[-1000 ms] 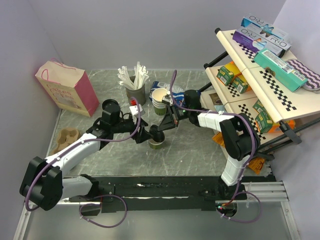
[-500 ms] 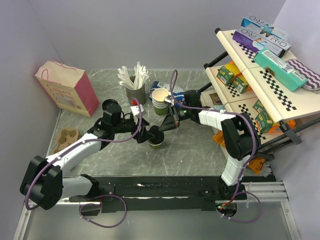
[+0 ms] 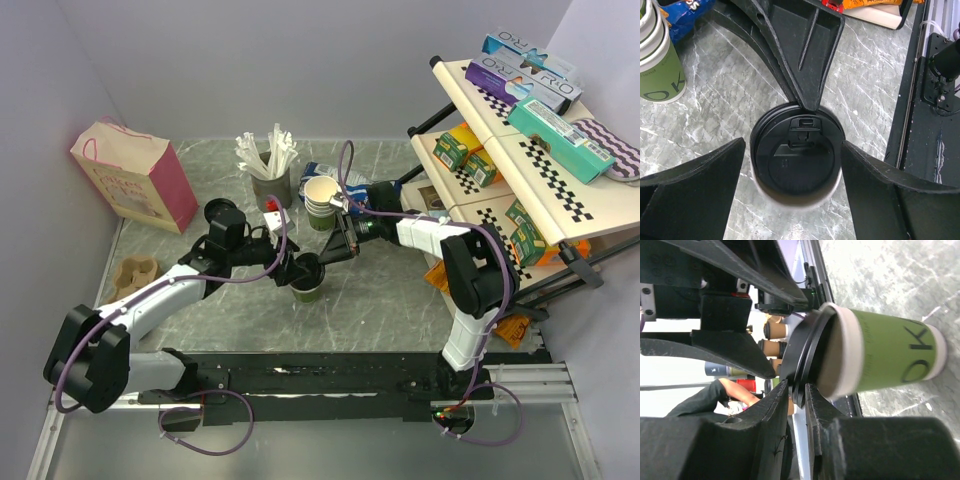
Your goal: Pack the takeout coffee
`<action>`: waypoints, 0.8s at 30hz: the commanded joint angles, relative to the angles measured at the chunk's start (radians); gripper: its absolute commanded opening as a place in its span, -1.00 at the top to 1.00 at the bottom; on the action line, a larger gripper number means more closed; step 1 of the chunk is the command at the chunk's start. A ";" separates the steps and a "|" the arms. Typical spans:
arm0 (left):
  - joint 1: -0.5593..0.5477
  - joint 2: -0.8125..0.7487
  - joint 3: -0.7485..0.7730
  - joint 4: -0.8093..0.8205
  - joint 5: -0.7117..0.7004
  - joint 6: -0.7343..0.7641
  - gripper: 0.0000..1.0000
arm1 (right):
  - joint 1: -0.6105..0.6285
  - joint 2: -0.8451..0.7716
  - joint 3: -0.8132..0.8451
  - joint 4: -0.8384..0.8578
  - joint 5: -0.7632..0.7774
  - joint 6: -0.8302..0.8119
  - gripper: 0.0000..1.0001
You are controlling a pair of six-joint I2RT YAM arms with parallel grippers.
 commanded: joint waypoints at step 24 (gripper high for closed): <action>-0.007 0.028 -0.005 0.042 0.011 0.029 -0.63 | -0.020 0.031 0.097 -0.184 0.064 -0.163 0.33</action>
